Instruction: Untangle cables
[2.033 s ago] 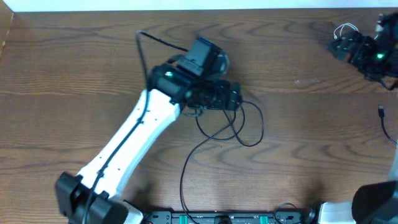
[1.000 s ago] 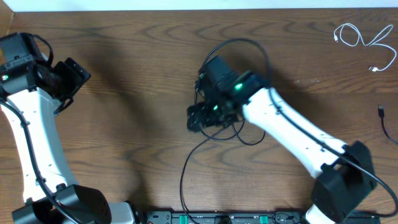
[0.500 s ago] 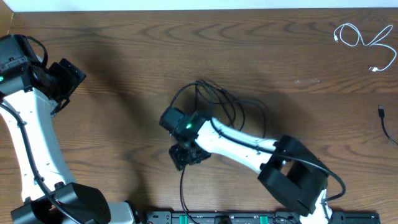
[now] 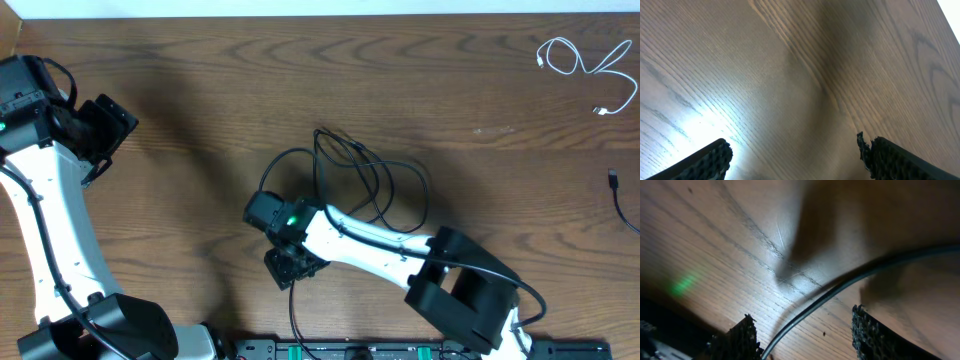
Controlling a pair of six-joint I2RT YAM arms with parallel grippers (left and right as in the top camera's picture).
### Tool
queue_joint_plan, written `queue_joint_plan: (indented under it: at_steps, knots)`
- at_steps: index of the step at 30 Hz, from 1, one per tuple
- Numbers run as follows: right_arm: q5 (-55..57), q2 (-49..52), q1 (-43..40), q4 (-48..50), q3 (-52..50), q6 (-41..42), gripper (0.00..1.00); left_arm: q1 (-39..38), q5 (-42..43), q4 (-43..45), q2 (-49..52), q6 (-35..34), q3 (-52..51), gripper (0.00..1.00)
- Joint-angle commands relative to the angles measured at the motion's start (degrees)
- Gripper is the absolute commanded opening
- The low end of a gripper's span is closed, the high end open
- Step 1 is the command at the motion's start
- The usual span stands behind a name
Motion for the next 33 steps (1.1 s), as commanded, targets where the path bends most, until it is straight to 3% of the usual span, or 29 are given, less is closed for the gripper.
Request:
queue_joint_plan:
  at_steps: [1,6,9,15,23,28,33]
  knots:
    - [0.8,1.4,0.2,0.3,-0.2,0.0,0.58,0.1,-0.7,0.0,0.4,-0.5,0.1,0.89]
    - [0.1,2.4,0.3,0.7,-0.2,-1.0,0.52,0.1,-0.7,0.0,0.4,-0.5,0.1,0.89]
    - [-0.6,3.0,0.1,0.8,-0.1,-1.5,0.41,0.1,-0.7,0.0,0.4,-0.5,0.1,0.89]
    - [-1.0,3.0,-3.0,1.0,0.2,-1.4,0.01,0.1,-0.1,0.0,0.4,-0.6,0.0,0.89]
    - [1.3,-0.9,-11.0,-2.8,3.0,-4.4,0.01,0.1,-0.1,0.0,0.4,-1.2,-0.1,0.89]
    - [2.1,-7.0,-16.0,-5.6,6.8,-11.7,0.01,0.1,-0.1,0.0,0.4,-1.2,-0.1,0.89]
    - [8.9,-14.0,-20.8,-7.4,8.9,-13.2,0.01,0.1,-0.1,0.0,0.4,-1.2,-0.1,0.89]
